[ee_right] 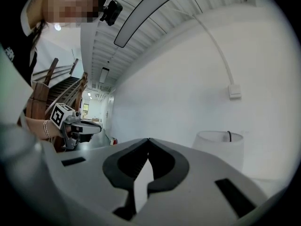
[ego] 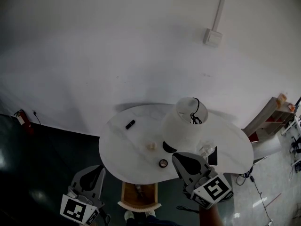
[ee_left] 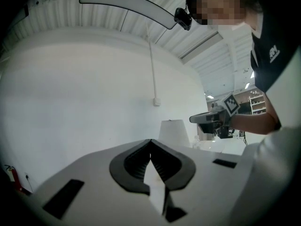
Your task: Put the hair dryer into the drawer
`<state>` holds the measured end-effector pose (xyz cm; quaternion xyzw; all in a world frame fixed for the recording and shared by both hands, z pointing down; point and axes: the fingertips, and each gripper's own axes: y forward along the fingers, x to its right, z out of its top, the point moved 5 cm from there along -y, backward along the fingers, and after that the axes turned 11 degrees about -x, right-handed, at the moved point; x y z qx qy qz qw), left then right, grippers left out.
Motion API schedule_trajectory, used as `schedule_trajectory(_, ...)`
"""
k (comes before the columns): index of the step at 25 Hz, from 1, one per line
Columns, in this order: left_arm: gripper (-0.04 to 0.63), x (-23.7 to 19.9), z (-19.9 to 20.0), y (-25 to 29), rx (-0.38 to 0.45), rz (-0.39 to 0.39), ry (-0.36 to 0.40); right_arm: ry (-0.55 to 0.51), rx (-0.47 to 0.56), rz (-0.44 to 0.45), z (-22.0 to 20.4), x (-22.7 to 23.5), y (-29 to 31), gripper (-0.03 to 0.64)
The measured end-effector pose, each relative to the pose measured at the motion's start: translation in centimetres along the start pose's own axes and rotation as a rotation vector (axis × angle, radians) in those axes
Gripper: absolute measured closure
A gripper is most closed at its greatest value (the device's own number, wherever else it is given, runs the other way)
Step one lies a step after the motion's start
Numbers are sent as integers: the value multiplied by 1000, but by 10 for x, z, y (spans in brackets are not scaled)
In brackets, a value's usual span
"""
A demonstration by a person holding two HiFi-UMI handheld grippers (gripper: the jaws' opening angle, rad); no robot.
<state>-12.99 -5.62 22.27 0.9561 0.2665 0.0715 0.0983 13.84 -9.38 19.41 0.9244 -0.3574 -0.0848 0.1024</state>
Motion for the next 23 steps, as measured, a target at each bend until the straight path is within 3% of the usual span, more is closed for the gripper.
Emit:
schedule_trajectory(5,580,7,7,3,3,-22,-40,-2,15,15,5,2,-3,598)
schedule_trajectory(17,579,10,9,8,17,-16,-22,-8,35,39,8,3,-3,599)
schedule_trajectory(23,579,17,5,10,8,-34,-58,4,50,36,10,3,-8,598)
